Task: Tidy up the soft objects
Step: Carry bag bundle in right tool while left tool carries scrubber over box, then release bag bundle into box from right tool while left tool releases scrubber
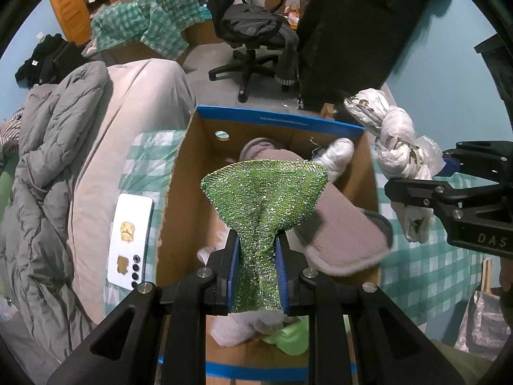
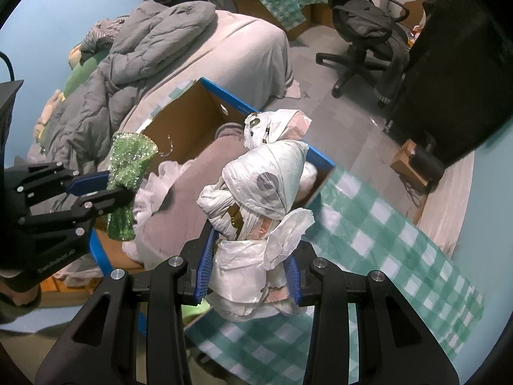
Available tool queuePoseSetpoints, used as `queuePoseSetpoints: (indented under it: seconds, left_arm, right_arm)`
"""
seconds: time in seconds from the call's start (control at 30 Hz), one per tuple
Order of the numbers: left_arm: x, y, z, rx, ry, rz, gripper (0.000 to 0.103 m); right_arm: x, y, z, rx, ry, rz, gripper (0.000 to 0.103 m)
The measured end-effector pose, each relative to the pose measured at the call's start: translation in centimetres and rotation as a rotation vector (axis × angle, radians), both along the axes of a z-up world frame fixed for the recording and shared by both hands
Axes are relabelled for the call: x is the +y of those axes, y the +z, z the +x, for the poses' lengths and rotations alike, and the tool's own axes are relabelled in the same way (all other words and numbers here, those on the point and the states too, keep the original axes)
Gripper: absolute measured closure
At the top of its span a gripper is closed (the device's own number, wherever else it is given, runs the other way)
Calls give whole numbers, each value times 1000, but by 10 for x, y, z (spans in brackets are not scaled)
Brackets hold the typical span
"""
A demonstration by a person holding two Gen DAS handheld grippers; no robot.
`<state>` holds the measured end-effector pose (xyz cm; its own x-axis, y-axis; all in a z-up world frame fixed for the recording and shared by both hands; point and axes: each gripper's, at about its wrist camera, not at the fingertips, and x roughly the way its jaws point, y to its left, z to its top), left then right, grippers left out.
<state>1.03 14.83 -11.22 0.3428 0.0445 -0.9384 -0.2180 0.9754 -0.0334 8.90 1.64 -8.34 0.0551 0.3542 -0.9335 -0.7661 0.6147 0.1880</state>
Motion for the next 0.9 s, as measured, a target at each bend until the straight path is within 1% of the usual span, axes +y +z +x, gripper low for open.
queuePoseSetpoints:
  seconds: [0.27,0.43,0.53,0.6,0.63,0.67,0.7,0.87,0.9]
  left_arm:
    - [15,-14,14,25,-11,7,82]
    - [19,-21,23,44,-13,9,79]
    - [20,-23,28,53,-10,30,65]
    - [21,-21,28,43,-7,47,54]
    - [22,-20,28,38,-6,50,50]
    - [23,-19,28,36,-3,54,45]
    - [24,-18,27,32,-1,53,45]
    - [28,-14,25,36,8,48,43]
    - [29,-13,25,37,10,50,43]
  right_arm:
    - [22,-12,9,4,9,-35,66]
    - [31,-20,16,20,1,-45,66]
    - [35,-24,19,18,0,-62,64]
    - [37,-24,20,8,-10,-69,63]
    - [37,-24,20,7,-14,-68,62]
    - [37,-23,20,6,-17,-66,58]
    - [37,-22,20,4,-18,-65,53]
    - [35,-16,18,-3,-28,-60,44]
    - [33,-14,17,-8,-32,-57,44]
